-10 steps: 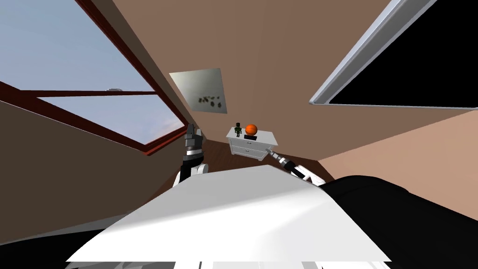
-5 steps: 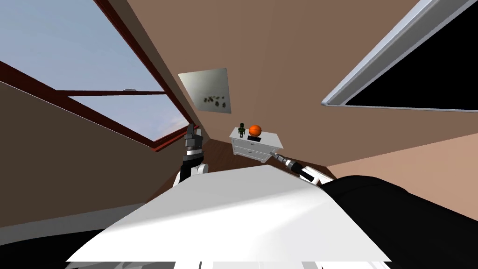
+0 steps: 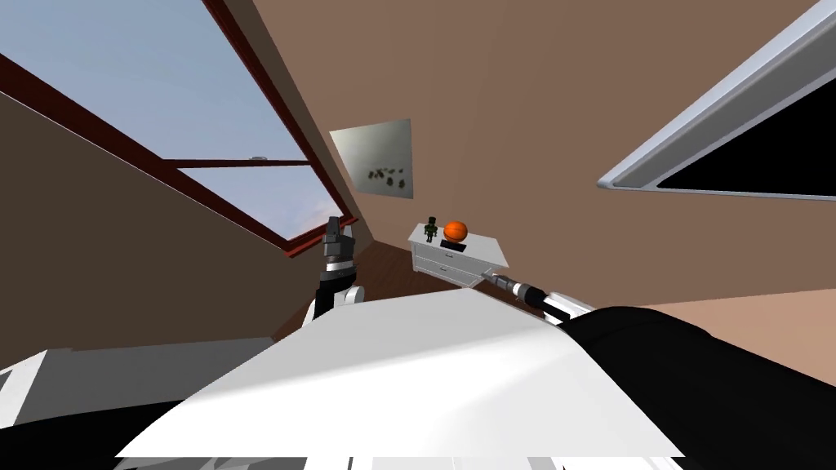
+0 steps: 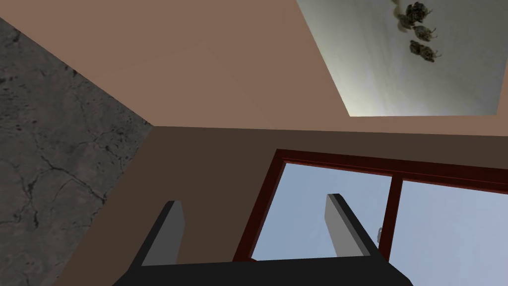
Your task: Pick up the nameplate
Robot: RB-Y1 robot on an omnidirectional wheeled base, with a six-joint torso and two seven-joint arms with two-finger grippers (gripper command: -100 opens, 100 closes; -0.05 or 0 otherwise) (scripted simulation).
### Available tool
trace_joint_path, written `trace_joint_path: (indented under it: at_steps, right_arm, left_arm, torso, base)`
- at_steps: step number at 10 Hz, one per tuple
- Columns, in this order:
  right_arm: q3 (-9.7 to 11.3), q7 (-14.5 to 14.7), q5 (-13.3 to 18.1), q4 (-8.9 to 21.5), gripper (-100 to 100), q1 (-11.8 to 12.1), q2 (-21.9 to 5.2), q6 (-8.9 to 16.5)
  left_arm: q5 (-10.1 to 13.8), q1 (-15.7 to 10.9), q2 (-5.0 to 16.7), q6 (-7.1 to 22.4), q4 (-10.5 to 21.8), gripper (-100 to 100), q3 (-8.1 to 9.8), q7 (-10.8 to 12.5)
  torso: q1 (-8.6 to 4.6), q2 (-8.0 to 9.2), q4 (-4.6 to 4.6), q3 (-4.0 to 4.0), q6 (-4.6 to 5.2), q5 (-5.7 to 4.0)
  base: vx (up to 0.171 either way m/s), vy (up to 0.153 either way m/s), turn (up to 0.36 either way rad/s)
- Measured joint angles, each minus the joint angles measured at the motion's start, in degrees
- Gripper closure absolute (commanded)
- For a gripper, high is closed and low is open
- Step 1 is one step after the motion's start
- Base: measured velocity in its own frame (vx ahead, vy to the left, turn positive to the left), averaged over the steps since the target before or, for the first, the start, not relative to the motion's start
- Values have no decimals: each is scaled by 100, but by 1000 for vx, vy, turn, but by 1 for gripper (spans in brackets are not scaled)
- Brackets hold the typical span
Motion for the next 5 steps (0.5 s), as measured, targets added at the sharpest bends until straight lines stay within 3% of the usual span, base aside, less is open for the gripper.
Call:
trace_joint_path:
  at_steps: [3,4,5]
  right_arm:
    - [78,97,234,411,-100,26,-351,-153]
    - [77,169,339,473,-100,146,-487,-181]
    - [146,202,421,672,-100,53,-556,-236]
  left_arm:
    - [0,1,0,0,0,0,1,0]
    - [0,1,0,0,0,0,0,0]
    - [0,1,0,0,0,0,1,0]
  torso:
    - [-4,-9,-3,-6,5,-2]
    - [-4,-11,-3,-7,2,0]
    - [-6,-9,-3,-6,4,-2]
  base:
    - [74,32,171]
    - [65,22,113]
    - [69,44,246]
